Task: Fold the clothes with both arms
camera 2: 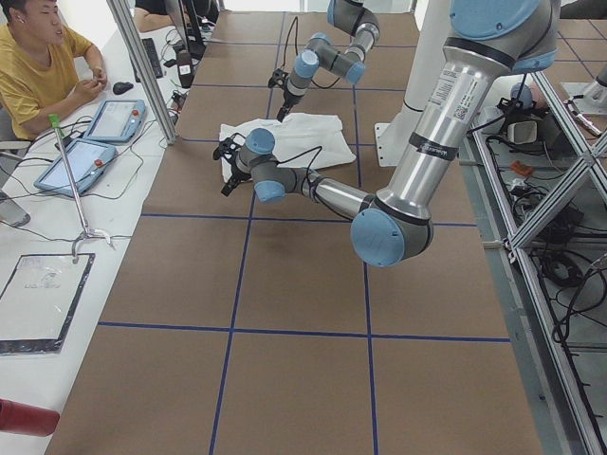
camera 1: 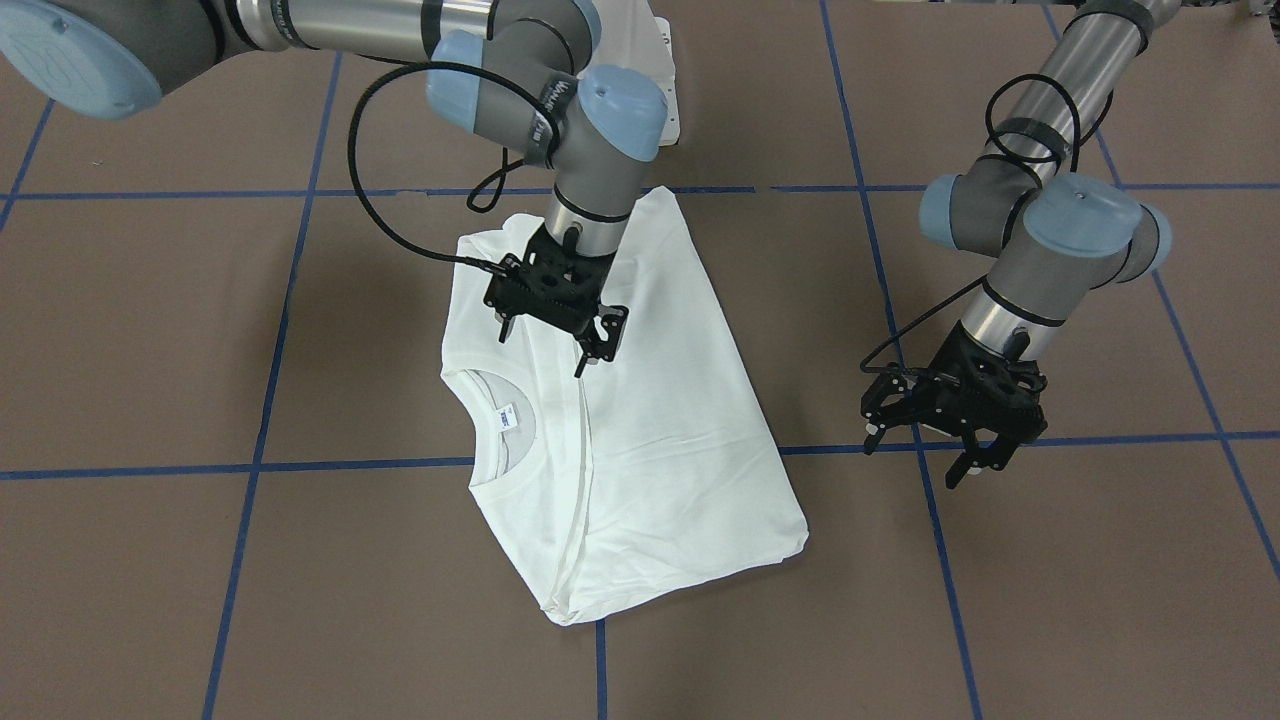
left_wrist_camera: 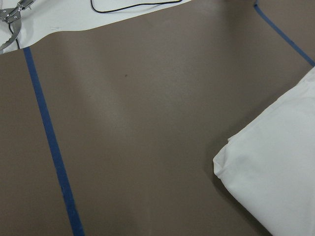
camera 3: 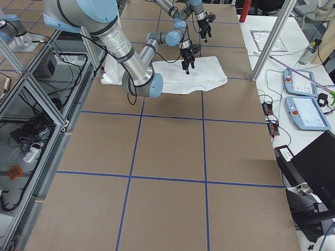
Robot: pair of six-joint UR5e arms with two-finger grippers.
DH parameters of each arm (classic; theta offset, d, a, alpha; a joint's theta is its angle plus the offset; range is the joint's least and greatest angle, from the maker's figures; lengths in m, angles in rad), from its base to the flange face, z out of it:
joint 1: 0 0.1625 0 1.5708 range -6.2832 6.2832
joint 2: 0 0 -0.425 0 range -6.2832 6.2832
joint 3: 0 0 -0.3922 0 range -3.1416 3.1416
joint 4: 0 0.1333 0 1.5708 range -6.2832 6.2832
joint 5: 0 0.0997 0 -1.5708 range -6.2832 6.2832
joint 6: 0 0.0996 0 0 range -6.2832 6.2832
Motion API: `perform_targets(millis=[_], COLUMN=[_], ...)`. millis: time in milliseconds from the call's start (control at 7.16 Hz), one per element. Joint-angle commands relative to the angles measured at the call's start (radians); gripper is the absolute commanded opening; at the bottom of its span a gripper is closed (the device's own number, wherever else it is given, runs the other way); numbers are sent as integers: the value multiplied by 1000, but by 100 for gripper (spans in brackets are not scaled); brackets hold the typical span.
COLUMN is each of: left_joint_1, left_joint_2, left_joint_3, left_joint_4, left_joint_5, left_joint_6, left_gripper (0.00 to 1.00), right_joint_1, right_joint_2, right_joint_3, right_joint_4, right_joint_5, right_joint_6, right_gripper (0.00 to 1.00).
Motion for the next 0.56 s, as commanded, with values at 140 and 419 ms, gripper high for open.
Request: perform_targets(millis=[140, 419], left_joint_1=[0, 0], left_joint_2=[27, 29], left_joint_3=[-31, -36], left_joint_4=[0, 0], left_joint_5=[1, 1], left_joint_6=[0, 0], left_gripper=[100, 100], right_joint_1=[5, -1], right_joint_2=[98, 98], right_joint_3=[-250, -285], right_joint_4=[113, 105], right_joint_5=[5, 6], right_joint_6=[-3, -27], right_gripper=[100, 100])
